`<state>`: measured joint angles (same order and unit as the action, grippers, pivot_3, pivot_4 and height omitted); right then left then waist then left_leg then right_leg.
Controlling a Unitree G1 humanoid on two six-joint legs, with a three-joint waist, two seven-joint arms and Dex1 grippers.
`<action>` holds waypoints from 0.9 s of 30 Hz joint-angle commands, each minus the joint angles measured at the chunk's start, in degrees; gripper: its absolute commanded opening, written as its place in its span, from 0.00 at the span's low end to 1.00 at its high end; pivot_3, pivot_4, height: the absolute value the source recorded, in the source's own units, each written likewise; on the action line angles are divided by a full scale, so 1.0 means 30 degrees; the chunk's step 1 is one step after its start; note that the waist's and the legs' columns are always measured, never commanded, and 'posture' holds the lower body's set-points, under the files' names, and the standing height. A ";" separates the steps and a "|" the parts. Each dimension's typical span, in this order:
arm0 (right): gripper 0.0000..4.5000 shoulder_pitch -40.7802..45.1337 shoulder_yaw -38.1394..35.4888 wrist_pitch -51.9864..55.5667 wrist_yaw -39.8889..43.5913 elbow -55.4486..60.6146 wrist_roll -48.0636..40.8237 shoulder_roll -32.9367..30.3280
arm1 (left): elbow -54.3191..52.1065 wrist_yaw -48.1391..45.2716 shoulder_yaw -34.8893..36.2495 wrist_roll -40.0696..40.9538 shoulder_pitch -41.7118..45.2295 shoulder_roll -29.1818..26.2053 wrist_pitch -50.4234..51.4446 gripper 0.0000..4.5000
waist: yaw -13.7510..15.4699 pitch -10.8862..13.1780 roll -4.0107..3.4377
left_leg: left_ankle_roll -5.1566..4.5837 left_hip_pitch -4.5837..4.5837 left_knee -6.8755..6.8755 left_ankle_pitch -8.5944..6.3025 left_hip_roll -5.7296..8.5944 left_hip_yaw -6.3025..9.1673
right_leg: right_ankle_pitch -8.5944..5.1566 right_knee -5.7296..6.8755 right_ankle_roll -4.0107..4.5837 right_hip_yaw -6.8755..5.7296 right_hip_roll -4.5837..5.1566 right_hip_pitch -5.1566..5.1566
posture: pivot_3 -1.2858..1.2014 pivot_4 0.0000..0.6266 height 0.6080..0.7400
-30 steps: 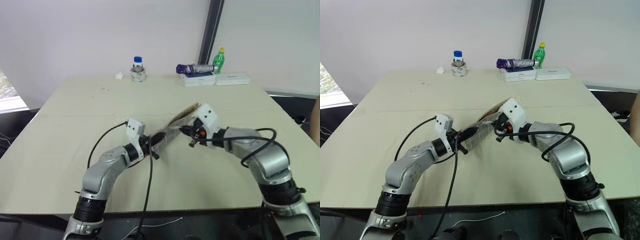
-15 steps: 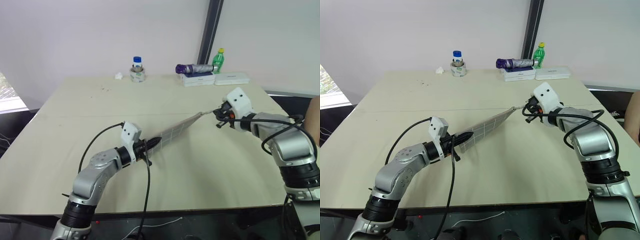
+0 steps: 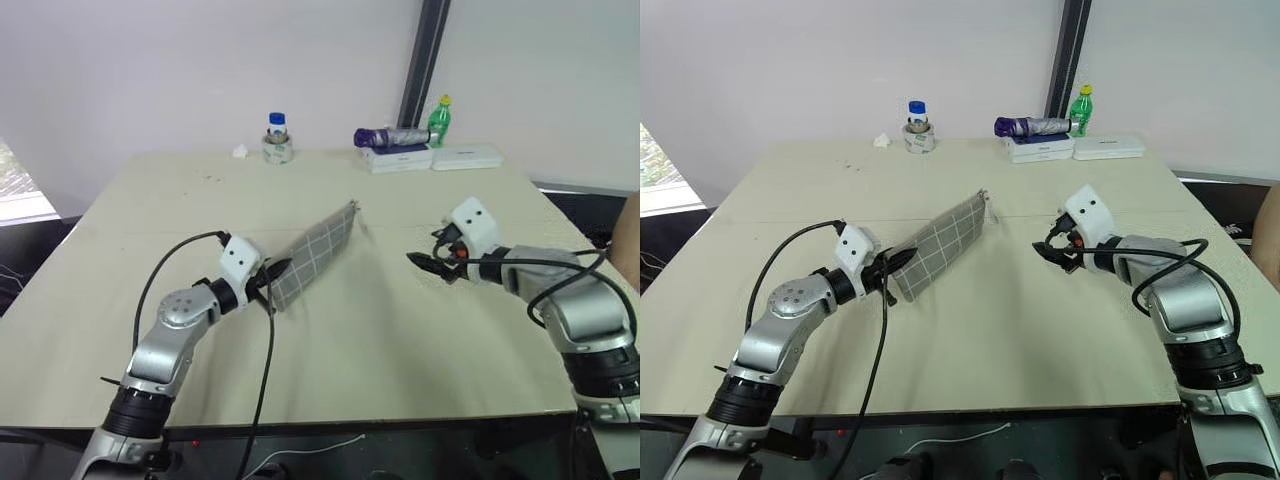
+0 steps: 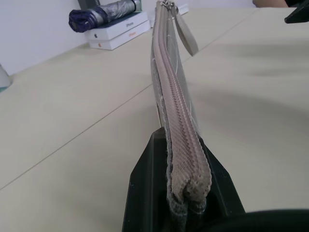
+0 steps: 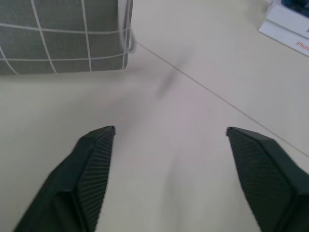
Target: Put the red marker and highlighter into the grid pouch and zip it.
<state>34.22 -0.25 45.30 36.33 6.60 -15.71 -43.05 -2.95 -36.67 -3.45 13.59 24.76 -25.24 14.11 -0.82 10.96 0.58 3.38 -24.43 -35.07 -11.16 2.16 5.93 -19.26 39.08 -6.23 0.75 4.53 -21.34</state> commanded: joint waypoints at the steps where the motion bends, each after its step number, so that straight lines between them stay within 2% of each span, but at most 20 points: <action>1: 0.85 -0.0158 -0.0424 -0.0528 -0.0166 0.0550 0.0182 0.0120 | -0.0370 -0.0438 0.0246 0.0611 -0.0315 0.0127 0.0464 0.23 | -0.0003 0.0000 0.0000 | 0.0000 0.0000 -0.0001 0.0000 0.0000 0.0003 | 0.0000 0.0000 0.0000 -0.0002 -0.0001 0.0001 | 0.52 0.24 0.98; 7: 0.85 -0.0904 -0.0917 -0.0850 0.0208 0.0327 0.0074 -0.0062 | -0.2287 -0.0340 0.0556 0.2142 -0.1237 0.0562 0.3003 0.90 | -0.0026 0.0000 0.0000 | 0.0000 0.0000 -0.0005 0.0000 -0.0005 0.0011 | 0.0000 0.0004 0.0000 -0.0002 -0.0002 -0.0001 | 0.52 0.24 0.98; 8: 0.85 -0.1075 -0.1005 -0.0944 0.0344 0.0304 0.0066 -0.0203 | -0.2660 -0.0380 0.0727 0.2464 -0.1458 0.0496 0.3423 0.96 | -0.0027 0.0000 0.0000 | 0.0000 0.0001 -0.0005 0.0000 -0.0005 0.0011 | 0.0000 0.0004 0.0000 -0.0003 -0.0003 0.0001 | 0.52 0.24 0.98; 14: 0.85 -0.1773 -0.1440 -0.1525 0.0850 -0.0268 0.0199 -0.0967 | -0.4205 0.0106 0.2645 0.4194 -0.2996 -0.0038 0.5390 0.96 | -0.0053 0.0000 0.0000 | -0.0001 0.0004 -0.0007 0.0000 -0.0012 0.0008 | 0.0000 0.0005 0.0001 -0.0001 -0.0002 0.0005 | 0.52 0.24 0.98; 22: 0.85 -0.2100 -0.1477 -0.1909 0.1054 -0.0662 0.0296 -0.0901 | -0.4510 0.1406 0.5973 0.4803 -0.5111 -0.0823 0.5579 0.96 | 0.0003 0.0000 -0.0002 | 0.0000 0.0009 -0.0006 0.0000 -0.0034 0.0007 | 0.0000 0.0005 0.0003 0.0002 0.0003 0.0006 | 0.52 0.24 0.98; 27: 0.85 -0.2426 -0.1541 -0.2601 0.1679 -0.1198 0.0210 -0.1022 | -0.4447 0.1857 0.7275 0.5213 -0.5759 -0.0944 0.5534 0.96 | 0.0060 0.0000 0.0000 | 0.0000 0.0008 -0.0012 -0.0001 -0.0028 0.0011 | 0.0000 0.0002 0.0003 0.0000 0.0024 0.0018 | 0.52 0.24 0.98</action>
<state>27.03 -3.18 39.10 40.48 2.86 -14.78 -45.48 -14.18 -31.58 16.31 28.14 7.36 -27.20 31.07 -0.64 10.96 0.58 3.38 -24.41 -35.10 -11.16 2.07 5.96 -19.26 39.09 -6.22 0.75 4.61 -21.30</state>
